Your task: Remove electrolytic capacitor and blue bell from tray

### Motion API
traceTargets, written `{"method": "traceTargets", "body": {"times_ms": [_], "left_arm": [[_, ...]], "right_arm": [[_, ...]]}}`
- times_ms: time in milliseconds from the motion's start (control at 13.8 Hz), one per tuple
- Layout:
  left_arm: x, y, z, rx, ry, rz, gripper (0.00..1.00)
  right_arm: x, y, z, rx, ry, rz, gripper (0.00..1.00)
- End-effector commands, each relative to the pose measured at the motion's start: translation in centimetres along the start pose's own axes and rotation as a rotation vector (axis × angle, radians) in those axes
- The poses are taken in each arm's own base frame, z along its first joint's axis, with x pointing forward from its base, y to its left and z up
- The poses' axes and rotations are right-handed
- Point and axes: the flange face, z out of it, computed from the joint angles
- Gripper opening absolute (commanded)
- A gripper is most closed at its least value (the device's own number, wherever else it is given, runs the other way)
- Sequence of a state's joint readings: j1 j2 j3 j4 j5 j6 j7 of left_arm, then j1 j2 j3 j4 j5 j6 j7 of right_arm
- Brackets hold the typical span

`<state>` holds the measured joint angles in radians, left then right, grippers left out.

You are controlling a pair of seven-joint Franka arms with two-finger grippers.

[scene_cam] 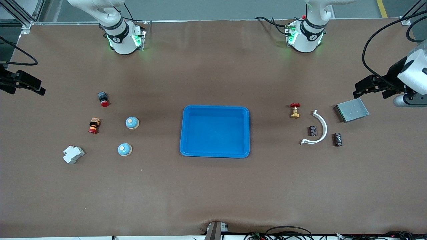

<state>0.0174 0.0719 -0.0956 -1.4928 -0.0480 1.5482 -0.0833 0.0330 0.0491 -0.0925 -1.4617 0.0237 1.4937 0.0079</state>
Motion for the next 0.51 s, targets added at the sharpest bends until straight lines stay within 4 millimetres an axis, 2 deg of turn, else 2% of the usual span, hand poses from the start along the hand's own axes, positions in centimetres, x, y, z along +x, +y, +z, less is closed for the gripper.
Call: {"method": "traceTargets", "body": {"times_ms": [0, 434], "left_arm": [[-0.49, 0.20, -0.81, 0.017, 0.018, 0.008, 1.00], [-0.44, 0.11, -0.73, 0.017, 0.016, 0.014, 1.00]], "right_arm": [[-1.07, 0.02, -0.38, 0.014, 0.007, 0.013, 1.00], [-0.99, -0.50, -0.31, 0.015, 0.009, 0.007, 1.00]]}}
